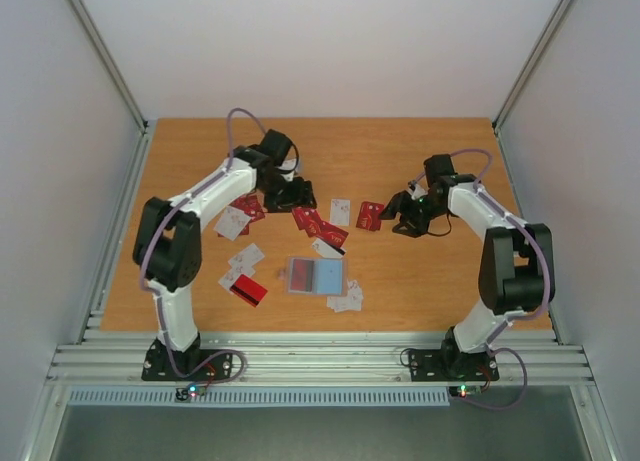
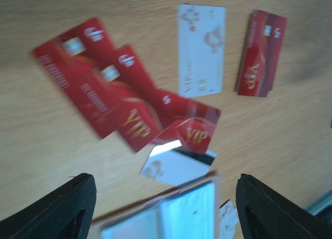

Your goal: Put the credit cards into the card holder

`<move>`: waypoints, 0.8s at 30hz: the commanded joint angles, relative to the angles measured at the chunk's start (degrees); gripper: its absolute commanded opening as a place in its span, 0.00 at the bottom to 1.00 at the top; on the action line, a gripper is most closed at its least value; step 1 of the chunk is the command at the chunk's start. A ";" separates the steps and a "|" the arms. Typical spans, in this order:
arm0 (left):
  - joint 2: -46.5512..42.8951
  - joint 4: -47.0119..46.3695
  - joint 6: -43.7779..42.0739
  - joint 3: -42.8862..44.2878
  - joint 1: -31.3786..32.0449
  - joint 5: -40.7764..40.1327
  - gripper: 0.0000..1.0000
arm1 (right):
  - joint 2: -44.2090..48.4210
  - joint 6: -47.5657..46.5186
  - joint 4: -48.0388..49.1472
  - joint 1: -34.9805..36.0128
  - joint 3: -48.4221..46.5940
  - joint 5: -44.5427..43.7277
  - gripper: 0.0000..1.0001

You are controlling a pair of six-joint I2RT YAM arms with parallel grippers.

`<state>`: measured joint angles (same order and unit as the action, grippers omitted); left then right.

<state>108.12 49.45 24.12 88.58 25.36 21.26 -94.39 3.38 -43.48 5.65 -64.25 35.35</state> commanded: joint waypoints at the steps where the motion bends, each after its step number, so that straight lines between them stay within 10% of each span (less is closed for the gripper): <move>1: 6.81 -6.66 2.08 6.47 2.58 8.12 0.74 | -5.08 1.60 4.24 -0.64 -3.68 3.18 0.56; 12: 21.89 -12.57 8.11 18.36 6.88 15.53 0.65 | -17.24 -0.58 5.04 -0.98 -12.58 3.67 0.30; 24: 29.31 -12.90 10.27 25.98 9.04 17.29 0.56 | -22.96 -1.62 4.01 -1.26 -16.15 2.73 0.28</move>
<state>135.11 38.04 33.43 111.26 33.87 36.42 -115.85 2.57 -39.33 4.75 -79.35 38.20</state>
